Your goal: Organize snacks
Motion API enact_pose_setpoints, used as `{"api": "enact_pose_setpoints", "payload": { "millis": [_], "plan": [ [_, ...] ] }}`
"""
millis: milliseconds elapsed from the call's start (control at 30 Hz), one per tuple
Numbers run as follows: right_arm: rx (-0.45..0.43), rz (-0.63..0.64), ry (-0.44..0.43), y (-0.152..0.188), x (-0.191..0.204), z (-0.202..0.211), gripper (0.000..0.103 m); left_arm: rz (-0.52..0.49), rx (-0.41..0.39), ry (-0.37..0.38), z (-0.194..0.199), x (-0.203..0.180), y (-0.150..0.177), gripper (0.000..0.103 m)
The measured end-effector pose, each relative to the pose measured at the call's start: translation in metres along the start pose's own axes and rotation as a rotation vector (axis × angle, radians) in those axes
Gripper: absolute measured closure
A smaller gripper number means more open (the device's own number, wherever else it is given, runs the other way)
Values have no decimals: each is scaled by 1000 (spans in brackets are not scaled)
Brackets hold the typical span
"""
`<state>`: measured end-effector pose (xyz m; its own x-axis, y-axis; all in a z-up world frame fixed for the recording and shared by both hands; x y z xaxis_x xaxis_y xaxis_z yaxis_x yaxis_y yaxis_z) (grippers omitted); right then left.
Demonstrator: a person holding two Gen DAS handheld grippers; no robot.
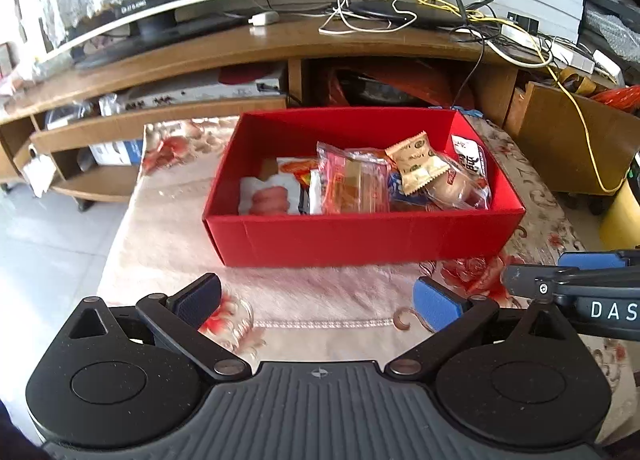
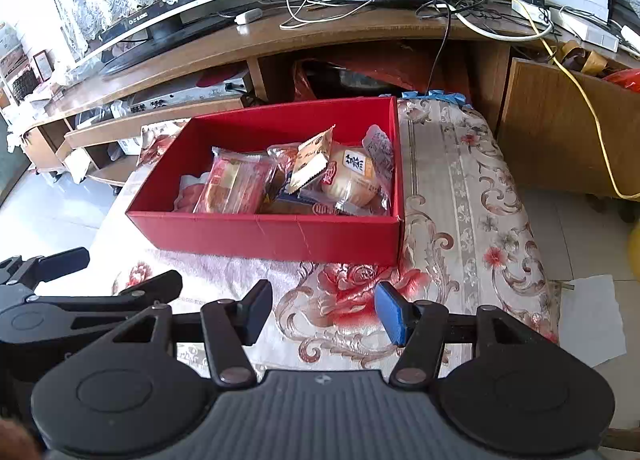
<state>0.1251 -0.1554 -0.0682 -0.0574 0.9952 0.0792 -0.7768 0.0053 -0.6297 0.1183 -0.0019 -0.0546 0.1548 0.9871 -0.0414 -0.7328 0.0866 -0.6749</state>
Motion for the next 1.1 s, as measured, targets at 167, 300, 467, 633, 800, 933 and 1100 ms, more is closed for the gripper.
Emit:
{"api": "enact_pose_setpoints", "payload": {
  "millis": [167,300,467,633,800,933,1100],
  "plan": [
    [5,-1,3,7,0,3,49,18,11,2,1,1,5,0],
    [8,5,5,12,1,5,49,20,7,5,5,-1,9,0],
    [4,0,5,15,0,9,49,49,20,36,6,-1,13,0],
    [2,1,6,17,0,11,49,56,13,40,8,-3,16,0],
    [5,9,13,22,0,13,49,54,12,35,9,-3,20,0],
    [9,21,25,25,0,14,49,47,19,33,9,-4,23,0],
    [11,29,32,28,0,15,49,44,24,33,11,-4,27,0]
  ]
}}
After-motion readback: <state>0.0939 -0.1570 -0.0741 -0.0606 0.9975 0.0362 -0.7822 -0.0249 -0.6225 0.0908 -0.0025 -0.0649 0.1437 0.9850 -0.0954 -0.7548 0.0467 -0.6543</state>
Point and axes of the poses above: each gripper's, at about its wrist camera, not at the fingertips, and z roughly against the way its jaws point, x to its left, y to its underside, the point moved 10 cm from there along -z, roughly the way its jaws point, and after that the axes turned 7 degrees about y, right-handed, at the moved point
